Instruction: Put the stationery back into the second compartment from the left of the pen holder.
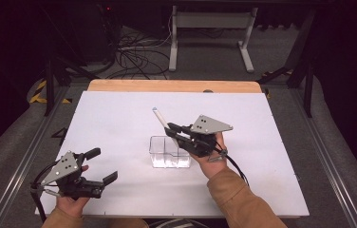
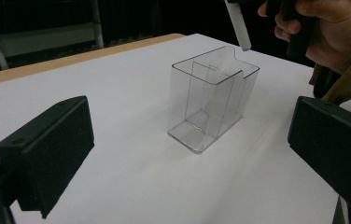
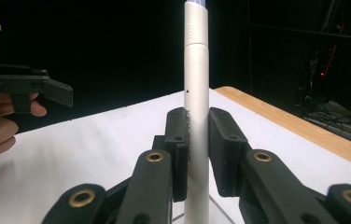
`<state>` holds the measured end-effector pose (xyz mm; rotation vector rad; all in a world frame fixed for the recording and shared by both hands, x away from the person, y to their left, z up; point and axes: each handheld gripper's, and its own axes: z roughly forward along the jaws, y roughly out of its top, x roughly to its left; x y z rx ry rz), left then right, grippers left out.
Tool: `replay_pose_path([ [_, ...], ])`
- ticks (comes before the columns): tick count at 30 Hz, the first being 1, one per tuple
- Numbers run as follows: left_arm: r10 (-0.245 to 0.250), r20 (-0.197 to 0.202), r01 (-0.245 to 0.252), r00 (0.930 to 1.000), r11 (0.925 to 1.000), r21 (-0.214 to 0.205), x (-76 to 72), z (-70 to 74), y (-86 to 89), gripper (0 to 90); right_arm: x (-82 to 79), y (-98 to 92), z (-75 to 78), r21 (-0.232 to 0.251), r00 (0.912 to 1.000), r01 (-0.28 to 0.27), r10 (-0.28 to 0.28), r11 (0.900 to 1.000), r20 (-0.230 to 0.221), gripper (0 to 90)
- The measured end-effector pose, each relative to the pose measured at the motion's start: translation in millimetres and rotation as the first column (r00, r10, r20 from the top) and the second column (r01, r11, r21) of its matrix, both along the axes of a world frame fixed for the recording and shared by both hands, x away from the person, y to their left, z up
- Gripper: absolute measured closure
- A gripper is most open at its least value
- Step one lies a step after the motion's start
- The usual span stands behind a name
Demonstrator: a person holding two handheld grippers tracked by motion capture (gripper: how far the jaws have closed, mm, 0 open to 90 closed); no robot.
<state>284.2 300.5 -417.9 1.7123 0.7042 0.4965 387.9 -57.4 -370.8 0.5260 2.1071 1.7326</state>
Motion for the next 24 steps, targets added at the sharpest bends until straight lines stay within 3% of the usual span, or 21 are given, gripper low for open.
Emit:
replay_pose_path([
  [8, -0.001, 0.001, 0.001, 1.0000, 1.0000, 0.001, 0.3, -0.1, 0.2, 1.0, -0.4, 12.2, -5.8, -0.006, 0.9997, 0.009, -0.009, 0.9999, 0.025, 79.0],
  [24, -0.003, -0.007, 0.003, 1.0000, 1.0000, -0.008, 0.5, -0.9, 0.0, 1.1, 3.2, 13.1, -20.9, -0.010, 0.9992, 0.039, -0.039, 0.9992, -0.008, 79.0],
])
